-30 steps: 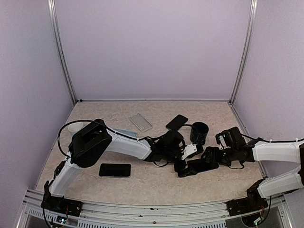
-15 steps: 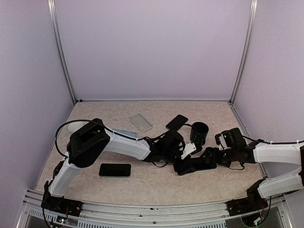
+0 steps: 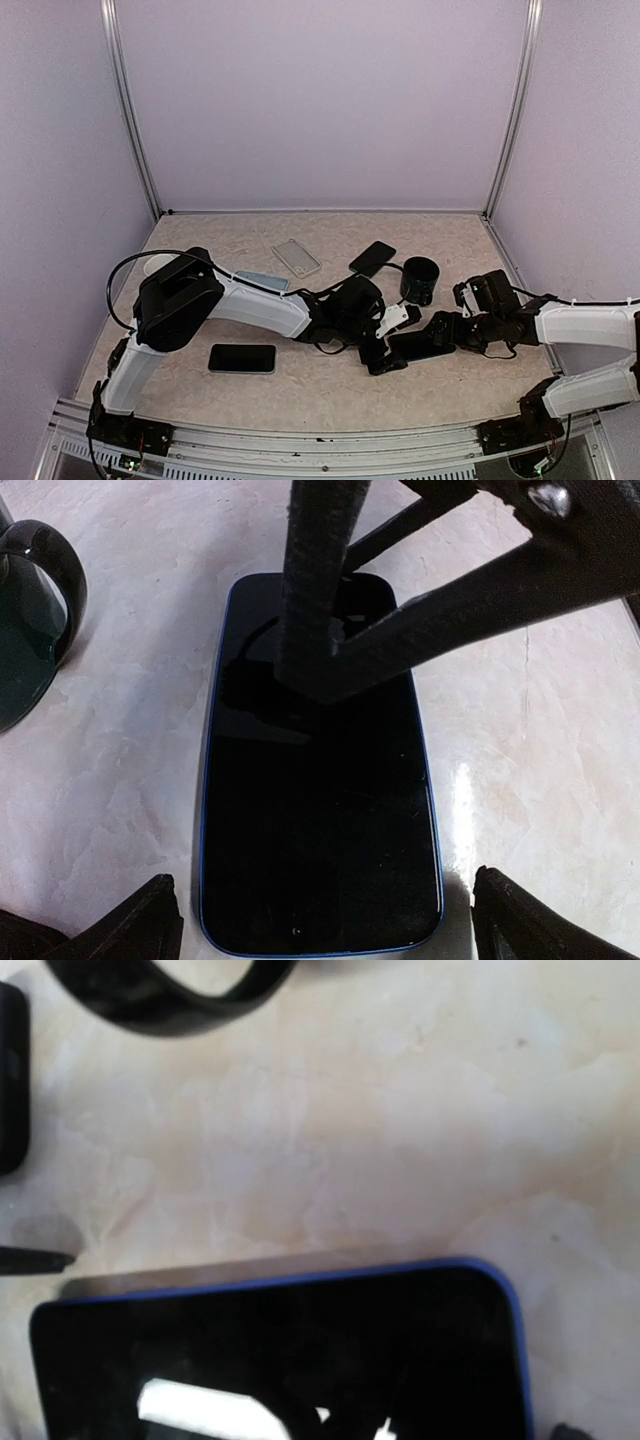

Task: Put the phone into the phone case
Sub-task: Pick up the phone from the center of the board.

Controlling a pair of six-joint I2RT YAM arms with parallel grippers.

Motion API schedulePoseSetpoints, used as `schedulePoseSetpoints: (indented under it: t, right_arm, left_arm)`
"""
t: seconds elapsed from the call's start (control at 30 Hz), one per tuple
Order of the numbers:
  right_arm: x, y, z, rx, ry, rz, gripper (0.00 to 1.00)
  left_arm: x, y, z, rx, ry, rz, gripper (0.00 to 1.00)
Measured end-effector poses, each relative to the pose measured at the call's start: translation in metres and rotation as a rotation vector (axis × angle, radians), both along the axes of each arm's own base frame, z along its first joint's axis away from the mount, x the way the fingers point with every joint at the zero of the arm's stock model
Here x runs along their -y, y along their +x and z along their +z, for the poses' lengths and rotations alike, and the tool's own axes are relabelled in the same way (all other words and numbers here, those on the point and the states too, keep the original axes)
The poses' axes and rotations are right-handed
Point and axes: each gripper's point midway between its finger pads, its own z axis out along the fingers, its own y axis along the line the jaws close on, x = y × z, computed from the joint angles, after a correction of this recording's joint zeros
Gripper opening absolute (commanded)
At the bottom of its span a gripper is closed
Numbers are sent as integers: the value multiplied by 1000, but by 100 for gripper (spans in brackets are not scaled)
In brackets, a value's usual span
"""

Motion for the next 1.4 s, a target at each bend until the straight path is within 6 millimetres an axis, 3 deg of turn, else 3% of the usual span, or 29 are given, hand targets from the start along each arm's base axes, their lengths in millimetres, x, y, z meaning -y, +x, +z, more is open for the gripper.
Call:
schedulePoseSetpoints:
  t: [0.3,0.63,0.9,1.1,1.4]
  right_arm:
    - [-1,-1,0,-3,4,3,100]
    - [-2,-1,0,-4,7,8,100]
    - [-2,-2,0,-4,9,12,100]
    - [-2,-2,0,-5,9,12,100]
    - [-2,-2,1,-5,10,13,100]
  left_arm:
    - [0,-1,0,17,17,-9,98]
    - [4,5,-3,57,66,1,90]
    - [5,2,-3,59,81,-30,81]
    - [6,0,-3,59,90,-61,62]
    - [7,-1,-3,51,94,-70,54]
